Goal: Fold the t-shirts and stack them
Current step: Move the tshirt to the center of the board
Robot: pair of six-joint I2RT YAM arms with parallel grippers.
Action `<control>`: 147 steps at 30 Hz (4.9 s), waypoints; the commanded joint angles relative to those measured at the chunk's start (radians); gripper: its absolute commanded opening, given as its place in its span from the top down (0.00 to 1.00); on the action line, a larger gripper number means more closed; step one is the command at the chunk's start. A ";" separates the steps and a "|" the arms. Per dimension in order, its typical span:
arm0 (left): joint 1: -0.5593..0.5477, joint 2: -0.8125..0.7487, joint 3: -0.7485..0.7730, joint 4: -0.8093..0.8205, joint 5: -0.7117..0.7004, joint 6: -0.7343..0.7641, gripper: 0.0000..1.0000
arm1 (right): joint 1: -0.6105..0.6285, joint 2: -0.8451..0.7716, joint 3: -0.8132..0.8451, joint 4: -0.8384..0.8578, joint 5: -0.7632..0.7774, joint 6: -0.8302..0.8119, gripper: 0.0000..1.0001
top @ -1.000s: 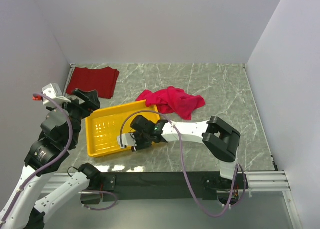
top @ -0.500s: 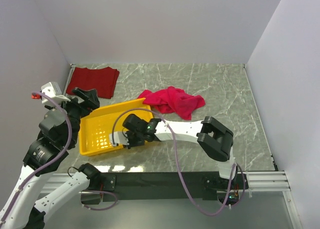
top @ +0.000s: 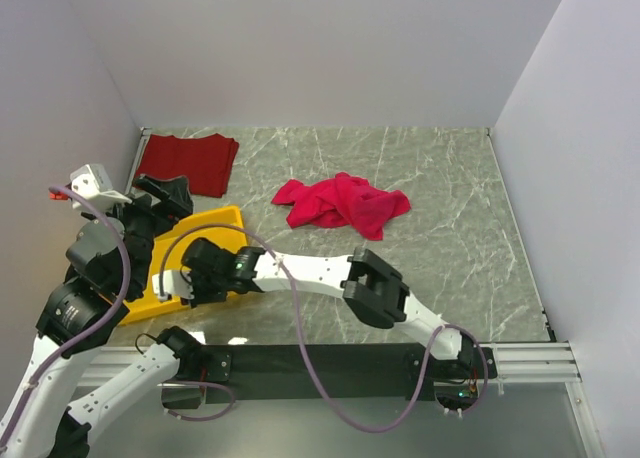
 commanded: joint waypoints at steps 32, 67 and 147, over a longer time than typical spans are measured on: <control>0.003 0.060 0.051 0.023 0.045 0.006 0.09 | -0.074 -0.043 -0.064 0.156 -0.053 -0.527 1.00; 0.003 0.022 -0.009 0.104 0.042 -0.016 0.09 | -0.308 -0.351 -0.228 0.219 0.019 -0.393 1.00; 0.006 0.284 -0.149 0.362 0.333 -0.026 0.09 | -1.252 -0.487 -0.542 0.225 0.372 0.201 0.29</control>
